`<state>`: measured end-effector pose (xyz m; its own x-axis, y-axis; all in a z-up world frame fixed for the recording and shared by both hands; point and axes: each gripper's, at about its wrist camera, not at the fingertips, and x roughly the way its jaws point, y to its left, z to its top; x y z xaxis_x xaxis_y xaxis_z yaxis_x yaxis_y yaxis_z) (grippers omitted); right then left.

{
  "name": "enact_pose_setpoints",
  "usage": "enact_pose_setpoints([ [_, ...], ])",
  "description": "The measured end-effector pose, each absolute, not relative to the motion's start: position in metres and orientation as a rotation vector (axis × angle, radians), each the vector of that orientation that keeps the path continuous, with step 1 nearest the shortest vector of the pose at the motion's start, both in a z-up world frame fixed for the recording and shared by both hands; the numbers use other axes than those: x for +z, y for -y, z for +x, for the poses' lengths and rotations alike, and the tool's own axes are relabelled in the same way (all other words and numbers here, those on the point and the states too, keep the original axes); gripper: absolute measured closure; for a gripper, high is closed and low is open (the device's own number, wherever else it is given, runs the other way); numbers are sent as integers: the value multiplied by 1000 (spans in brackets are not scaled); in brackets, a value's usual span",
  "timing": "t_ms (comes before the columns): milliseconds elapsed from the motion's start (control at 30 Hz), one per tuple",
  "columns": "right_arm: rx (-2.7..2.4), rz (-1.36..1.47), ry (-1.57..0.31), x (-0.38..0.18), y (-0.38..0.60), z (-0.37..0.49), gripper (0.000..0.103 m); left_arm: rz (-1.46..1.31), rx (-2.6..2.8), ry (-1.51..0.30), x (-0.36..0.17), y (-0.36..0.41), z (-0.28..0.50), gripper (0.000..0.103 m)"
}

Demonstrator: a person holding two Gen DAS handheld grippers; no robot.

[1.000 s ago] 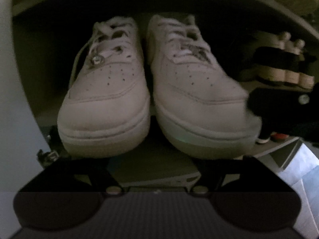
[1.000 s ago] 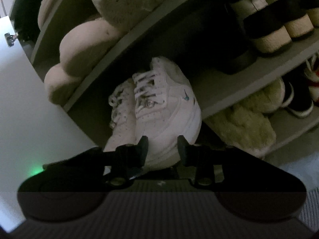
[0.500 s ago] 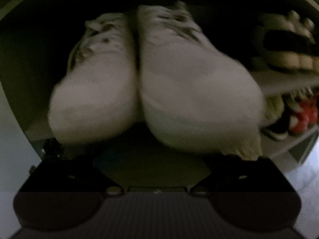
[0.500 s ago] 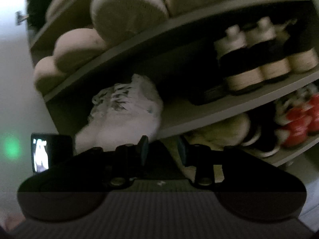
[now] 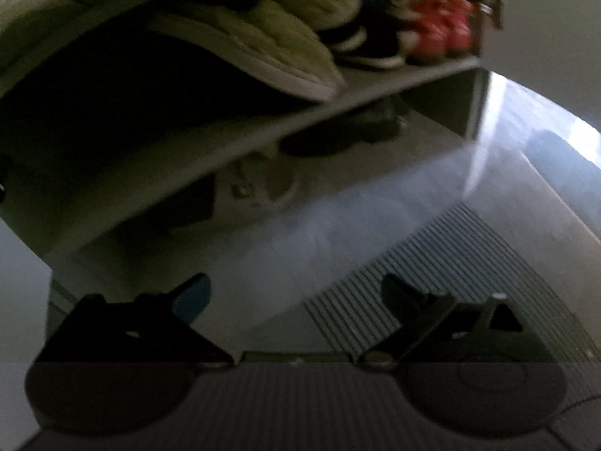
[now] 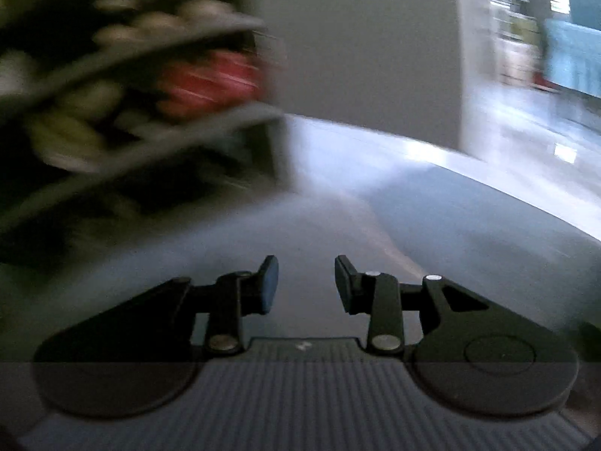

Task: Organize scattered shoes
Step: 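Withdraw the right tool from the cabinet and turn toward the mat, then lower the right tool onto the black slides and grasp them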

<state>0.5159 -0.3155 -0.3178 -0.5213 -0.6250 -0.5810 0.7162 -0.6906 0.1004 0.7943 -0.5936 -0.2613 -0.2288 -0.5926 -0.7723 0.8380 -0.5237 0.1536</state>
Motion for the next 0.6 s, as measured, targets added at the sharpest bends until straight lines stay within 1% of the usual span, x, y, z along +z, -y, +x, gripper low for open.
enact_pose_setpoints([
  [100, -2402, 920, -136, -333, 268, 473, 66, 1054, -1924, -402, -278, 576, 782, 5],
  [133, -2482, 992, -89, -339, 247, 456, 63, 1074, -1925, -437, -282, 574, 779, 5],
  [167, -2534, 1041, -45, -342, 230, 444, 59, 1093, -1926, -471, -286, 572, 776, 5],
  [233, -2585, 1090, 13, -346, 212, 433, 55, 1118, -1929, -536, -292, 568, 770, 5],
  [333, -2683, 1238, 305, -361, 158, 409, 54, 1139, -1926, -596, -295, 554, 762, 5],
  [400, -2713, 1321, 450, -370, 138, 401, 50, 1162, -1929, -622, -298, 545, 757, 5],
  [433, -2723, 1350, 517, -374, 128, 396, 44, 1174, -1935, -639, -300, 540, 754, 5],
  [500, -2729, 1360, 637, -380, 113, 384, 44, 1194, -1956, -668, -301, 531, 752, 5],
  [567, -2724, 1350, 710, -384, 103, 378, 44, 1199, -1969, -691, -304, 525, 750, 5],
  [600, -2713, 1361, 793, -391, 93, 373, 44, 1201, -1974, -702, -305, 523, 749, 5],
])
